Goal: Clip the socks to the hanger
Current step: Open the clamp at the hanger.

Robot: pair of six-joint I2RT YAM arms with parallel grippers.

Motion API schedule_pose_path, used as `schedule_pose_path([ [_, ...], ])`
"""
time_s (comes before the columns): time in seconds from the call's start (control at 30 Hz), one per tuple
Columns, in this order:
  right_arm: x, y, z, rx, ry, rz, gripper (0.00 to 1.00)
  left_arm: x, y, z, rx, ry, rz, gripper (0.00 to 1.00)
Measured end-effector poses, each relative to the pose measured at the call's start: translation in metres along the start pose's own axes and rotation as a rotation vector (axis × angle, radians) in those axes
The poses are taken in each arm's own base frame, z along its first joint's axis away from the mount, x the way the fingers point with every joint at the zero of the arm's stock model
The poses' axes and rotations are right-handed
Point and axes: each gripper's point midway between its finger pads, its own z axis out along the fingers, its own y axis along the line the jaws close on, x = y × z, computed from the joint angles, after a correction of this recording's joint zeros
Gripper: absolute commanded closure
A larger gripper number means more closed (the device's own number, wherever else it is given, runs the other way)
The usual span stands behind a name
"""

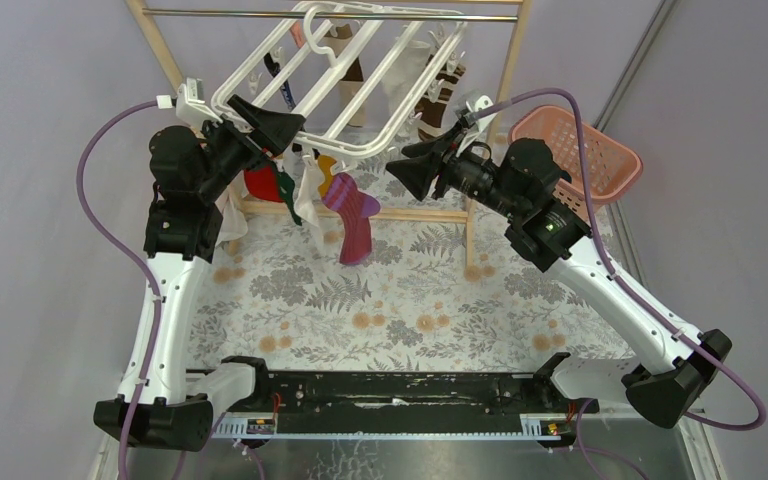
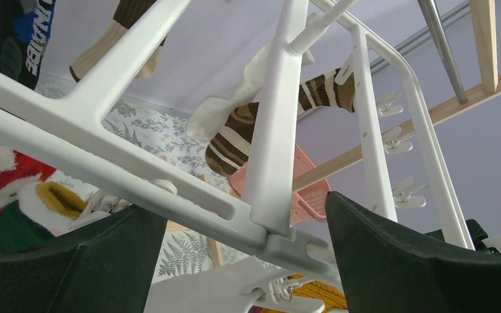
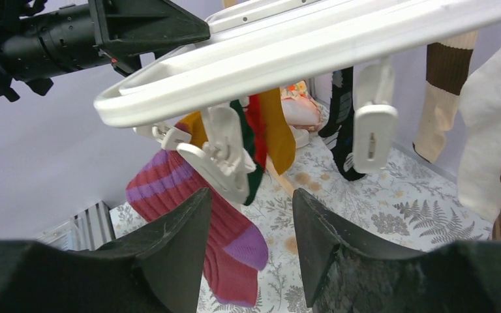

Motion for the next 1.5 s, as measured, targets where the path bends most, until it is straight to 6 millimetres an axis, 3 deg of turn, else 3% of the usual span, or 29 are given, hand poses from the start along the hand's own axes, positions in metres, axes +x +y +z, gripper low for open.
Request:
schedule_pose_path([
  [0.47,0.006,0.002,-0.008,0.002,-0.005,0.017,0.45,0.001,0.001,0.002,-0.002,0.005,-0.003,0.04],
  [0.77,0.009,-0.004,0.005,0.009,0.008,0.014,0.47,-0.006,-0.007,-0.001,0.011,-0.008,0.010,0.04],
  [1.0,0.015,-0.008,0.012,0.012,0.023,0.020,0.58,-0.006,-0.007,0.000,0.013,-0.008,0.015,0.04],
  [1.5,0.005,0.003,0.014,-0.043,-0.001,0.033,0.58,-0.006,-0.006,0.000,0.012,-0.008,0.022,0.04],
])
